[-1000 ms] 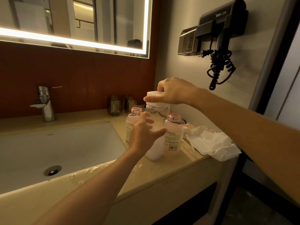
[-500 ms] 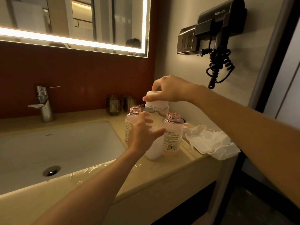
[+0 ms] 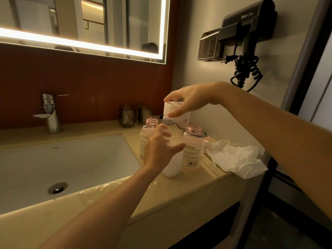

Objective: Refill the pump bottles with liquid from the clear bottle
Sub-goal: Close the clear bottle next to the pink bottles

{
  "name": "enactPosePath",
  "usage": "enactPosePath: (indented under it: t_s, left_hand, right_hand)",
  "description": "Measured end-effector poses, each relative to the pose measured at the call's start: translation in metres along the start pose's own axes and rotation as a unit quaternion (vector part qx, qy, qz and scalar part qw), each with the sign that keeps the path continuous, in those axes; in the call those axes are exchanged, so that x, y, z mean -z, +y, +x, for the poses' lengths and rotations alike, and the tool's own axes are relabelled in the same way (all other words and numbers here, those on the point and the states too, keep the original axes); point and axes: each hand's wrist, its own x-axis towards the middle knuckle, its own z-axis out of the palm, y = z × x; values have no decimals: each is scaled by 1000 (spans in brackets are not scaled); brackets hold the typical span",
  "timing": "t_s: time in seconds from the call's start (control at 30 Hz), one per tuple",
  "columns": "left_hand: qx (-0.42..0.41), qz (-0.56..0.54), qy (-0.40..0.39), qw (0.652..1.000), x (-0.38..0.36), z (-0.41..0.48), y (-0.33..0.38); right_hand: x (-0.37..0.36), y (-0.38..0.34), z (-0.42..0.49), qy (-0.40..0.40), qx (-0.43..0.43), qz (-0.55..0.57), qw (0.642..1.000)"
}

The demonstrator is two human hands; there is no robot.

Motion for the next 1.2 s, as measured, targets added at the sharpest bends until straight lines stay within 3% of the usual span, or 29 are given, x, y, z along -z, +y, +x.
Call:
enactPosePath:
  t_s: [0.1, 0.27, 0.4, 0.5, 0.57, 0.67, 0.8, 0.87, 1.03, 1.2]
  left_hand:
    - [1, 0, 0, 1000, -1, 1, 0]
    - [1, -3, 4, 1000, -2, -1, 0]
    - [-2, 2, 12, 1000, -3, 0, 0]
    - [-10, 6, 21, 1000, -8, -1, -1]
    - [-14, 3, 26, 1000, -10, 0, -2]
    - [-21, -6, 1, 1000, -10, 4, -5]
    - [-38, 5, -17, 999, -13, 7, -10]
    - [-39, 13, -14, 999, -17, 9, -10]
    - [-51, 52, -10, 997, -27, 12, -12]
    - [-68, 46, 69, 994, -37, 2, -11]
  right_hand:
    - [-7, 6, 5, 52, 21, 20, 998]
    - [-26, 0, 22, 203, -48, -112, 972]
    - [-29, -7, 25, 211, -122, -168, 955]
    - [-33, -7, 26, 232, -130, -189, 945]
    - [-36, -1, 25, 239, -107, -159, 952]
    - [-37, 19, 16, 242, -95, -1, 966]
    - [-55, 67, 0, 359, -165, 185, 900]
    - [-80, 96, -3, 353, -219, 204, 887]
    - [-147, 139, -1, 226, -291, 217, 904]
    - [-161, 151, 13, 224, -296, 224, 901]
